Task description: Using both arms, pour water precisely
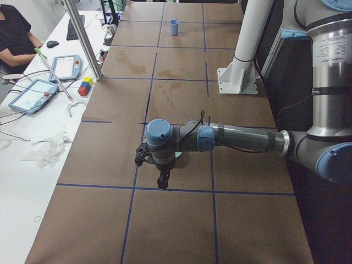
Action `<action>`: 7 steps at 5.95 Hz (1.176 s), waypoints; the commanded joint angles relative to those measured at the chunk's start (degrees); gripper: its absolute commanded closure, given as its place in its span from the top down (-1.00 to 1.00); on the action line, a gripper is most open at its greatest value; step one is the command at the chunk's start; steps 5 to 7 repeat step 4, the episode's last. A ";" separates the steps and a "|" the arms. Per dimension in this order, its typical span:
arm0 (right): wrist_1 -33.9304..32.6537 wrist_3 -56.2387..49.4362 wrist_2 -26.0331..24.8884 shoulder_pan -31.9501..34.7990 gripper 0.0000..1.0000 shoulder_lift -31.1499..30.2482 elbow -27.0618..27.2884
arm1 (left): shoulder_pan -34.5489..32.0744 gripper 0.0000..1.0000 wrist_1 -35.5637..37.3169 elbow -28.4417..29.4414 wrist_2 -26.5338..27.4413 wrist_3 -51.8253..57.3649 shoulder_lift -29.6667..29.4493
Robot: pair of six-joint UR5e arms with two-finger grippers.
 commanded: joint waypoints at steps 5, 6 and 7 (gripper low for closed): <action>0.01 -0.04 0.67 0.01 1.00 0.06 -0.02 | 0.05 1.00 -1.47 0.53 0.20 -0.59 -0.54; 0.01 -0.04 0.67 0.01 1.00 0.06 -0.02 | 0.05 1.00 -1.47 0.53 0.20 -0.59 -0.54; 0.01 -0.04 0.67 0.01 1.00 0.06 -0.02 | 0.05 1.00 -1.47 0.53 0.20 -0.59 -0.54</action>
